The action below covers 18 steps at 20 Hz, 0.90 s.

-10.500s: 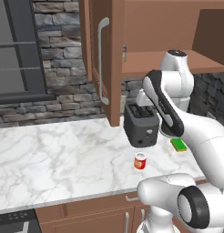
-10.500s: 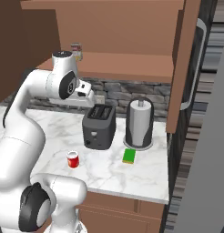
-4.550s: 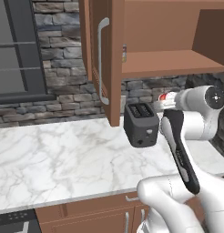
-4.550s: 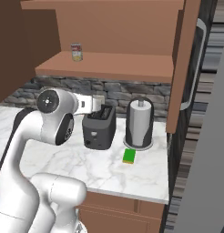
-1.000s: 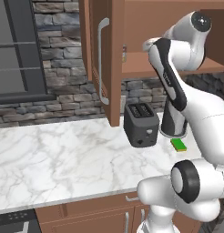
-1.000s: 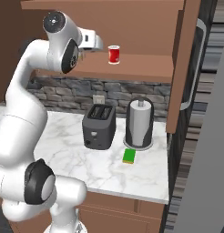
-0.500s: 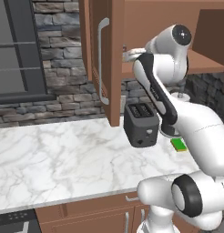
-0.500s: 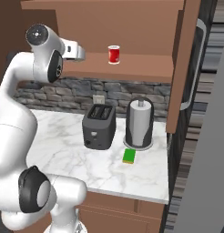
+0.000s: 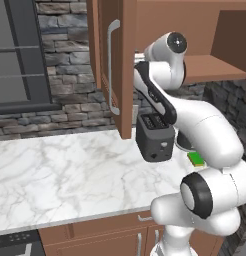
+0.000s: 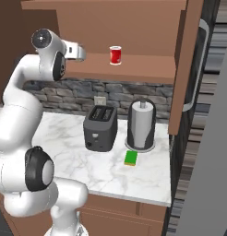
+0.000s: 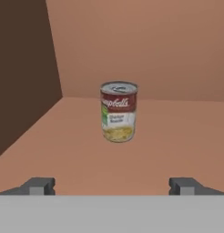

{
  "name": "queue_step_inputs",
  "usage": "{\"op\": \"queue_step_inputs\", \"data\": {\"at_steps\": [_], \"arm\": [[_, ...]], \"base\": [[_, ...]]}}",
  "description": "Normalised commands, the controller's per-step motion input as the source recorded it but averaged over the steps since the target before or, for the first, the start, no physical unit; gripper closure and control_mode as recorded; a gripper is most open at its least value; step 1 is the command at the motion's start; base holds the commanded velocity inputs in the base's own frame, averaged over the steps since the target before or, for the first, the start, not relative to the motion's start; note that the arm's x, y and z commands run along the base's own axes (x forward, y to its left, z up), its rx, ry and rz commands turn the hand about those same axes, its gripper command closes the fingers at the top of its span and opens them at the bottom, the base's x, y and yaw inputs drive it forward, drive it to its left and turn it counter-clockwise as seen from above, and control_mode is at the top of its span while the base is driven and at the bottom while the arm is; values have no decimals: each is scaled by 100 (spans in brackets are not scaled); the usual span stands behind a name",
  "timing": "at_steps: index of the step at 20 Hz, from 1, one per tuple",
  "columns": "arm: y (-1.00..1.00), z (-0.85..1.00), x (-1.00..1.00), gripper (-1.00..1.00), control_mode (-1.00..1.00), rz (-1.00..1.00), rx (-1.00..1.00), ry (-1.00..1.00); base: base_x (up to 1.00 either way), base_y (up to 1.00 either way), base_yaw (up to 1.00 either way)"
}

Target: Restock the canned food cabinet by taking the new fresh canned food from the counter and placing it in the cabinet. Then, take the old canned food from the cabinet and place it on the counter.

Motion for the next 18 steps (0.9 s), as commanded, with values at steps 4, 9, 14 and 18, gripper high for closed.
{"op": "queue_step_inputs", "data": {"at_steps": [4, 9, 14, 18], "arm": [[-2, -4, 49, -100, -100, 0, 0, 0], [-4, -3, 45, -100, -100, 0, 0, 1], [0, -6, 35, -100, -100, 0, 0, 2], [0, -10, 43, -100, -100, 0, 0, 2]], "base": [[0, 0, 0], [0, 0, 0], [0, 0, 0], [0, 0, 0]]}}
